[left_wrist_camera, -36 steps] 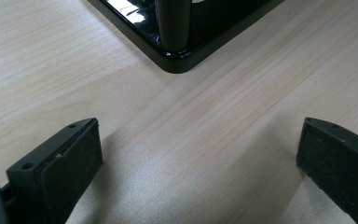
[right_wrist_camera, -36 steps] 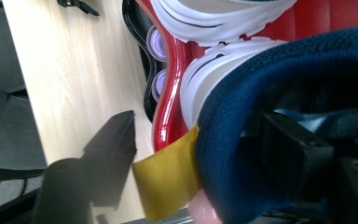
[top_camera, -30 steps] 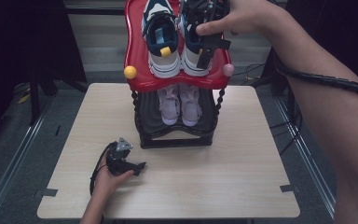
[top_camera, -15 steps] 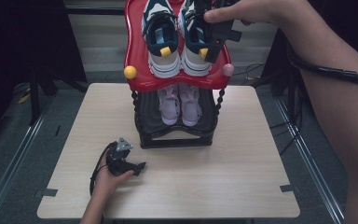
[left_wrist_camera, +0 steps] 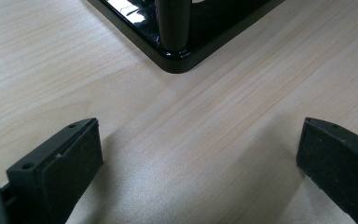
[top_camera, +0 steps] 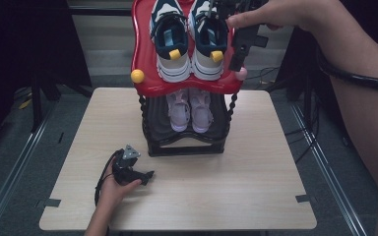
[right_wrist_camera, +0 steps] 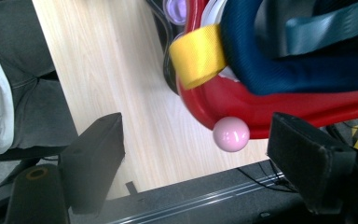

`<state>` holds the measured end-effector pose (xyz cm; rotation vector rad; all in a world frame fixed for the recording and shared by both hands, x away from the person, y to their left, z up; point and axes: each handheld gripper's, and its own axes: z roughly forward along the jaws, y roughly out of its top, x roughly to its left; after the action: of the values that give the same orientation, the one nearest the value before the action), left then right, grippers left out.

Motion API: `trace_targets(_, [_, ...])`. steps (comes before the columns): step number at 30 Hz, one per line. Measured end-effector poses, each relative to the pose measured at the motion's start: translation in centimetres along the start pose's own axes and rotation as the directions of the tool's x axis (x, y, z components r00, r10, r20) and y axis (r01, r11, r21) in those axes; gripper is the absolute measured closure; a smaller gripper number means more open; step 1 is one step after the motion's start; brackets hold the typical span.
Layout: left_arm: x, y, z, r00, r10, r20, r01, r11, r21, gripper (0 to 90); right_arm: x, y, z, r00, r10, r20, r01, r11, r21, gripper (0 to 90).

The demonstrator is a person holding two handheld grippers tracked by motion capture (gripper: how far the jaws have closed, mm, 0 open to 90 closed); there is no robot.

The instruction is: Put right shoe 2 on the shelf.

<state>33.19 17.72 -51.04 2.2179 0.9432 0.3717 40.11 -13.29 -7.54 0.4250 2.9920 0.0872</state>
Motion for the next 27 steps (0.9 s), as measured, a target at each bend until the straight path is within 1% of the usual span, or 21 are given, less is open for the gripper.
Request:
trace_targets(2, [0.0,0.0,0.0,1.0,0.0,0.0,0.0,1.0,0.0,0.0,0.1,-0.3,0.2,0.9999,0.002,-0.014,-0.002,1.0,-0.001,18.7])
trace_targets(7, [0.0,0.0,0.0,1.0,0.0,0.001,0.0,1.0,0.0,0.0,0.2,-0.9,0.7,0.9997,0.008,-0.023,-0.008,0.9997,0.023,19.0])
trace_targets(8, [0.0,0.0,0.0,1.0,0.0,0.002,0.0,1.0,-0.002,0.0,0.2,-1.0,0.8,0.9994,0.01,-0.033,-0.009,0.9995,0.029,19.0])
trace_targets(10, [0.0,0.0,0.0,1.0,0.001,0.001,-0.001,1.0,0.001,0.0,0.2,-1.2,0.9,0.9995,0.004,-0.03,-0.004,0.9996,0.028,19.0])
trace_targets(11, [0.0,0.0,0.0,1.0,0.001,0.002,-0.001,1.0,0.001,0.0,0.3,-1.3,0.9,0.9993,0.012,-0.035,-0.011,0.9994,0.034,19.0])
trace_targets(15, [0.0,0.0,0.0,1.0,0.0,0.005,0.0,1.0,0.0,0.0,0.3,-1.5,1.2,0.9991,0.01,-0.041,-0.009,0.9991,0.041,19.1])
trace_targets(16, [0.0,0.0,0.0,1.0,0.0,0.005,0.0,1.0,0.0,0.0,0.4,-1.6,1.3,0.9994,0.007,-0.034,-0.006,0.9989,0.046,19.2])
trace_targets(17, [0.0,0.0,0.0,1.0,0.0,0.005,0.0,1.0,0.0,0.0,0.3,-1.7,1.3,0.9993,0.003,-0.037,-0.001,0.9992,0.039,19.1])
trace_targets(18, [0.0,0.0,0.0,1.0,0.0,0.005,0.0,1.0,0.0,0.0,0.4,-1.8,1.4,0.9991,0.01,-0.041,-0.008,0.999,0.044,19.0])
trace_targets(20, [0.0,0.0,0.0,1.0,0.001,0.005,-0.001,1.0,0.0,0.0,0.4,-2.1,1.4,0.9993,0.007,-0.036,-0.005,0.9989,0.047,19.2])
trace_targets(21, [0.0,0.0,0.0,1.0,0.0,0.005,0.0,1.0,0.0,0.0,0.5,-2.2,1.4,0.9991,0.013,-0.04,-0.011,0.9986,0.052,19.2])
trace_targets(27, [0.0,0.0,0.0,1.0,0.001,0.005,-0.001,1.0,0.0,0.0,0.7,-3.5,1.7,0.9987,0.015,-0.049,-0.013,0.9988,0.047,19.4])
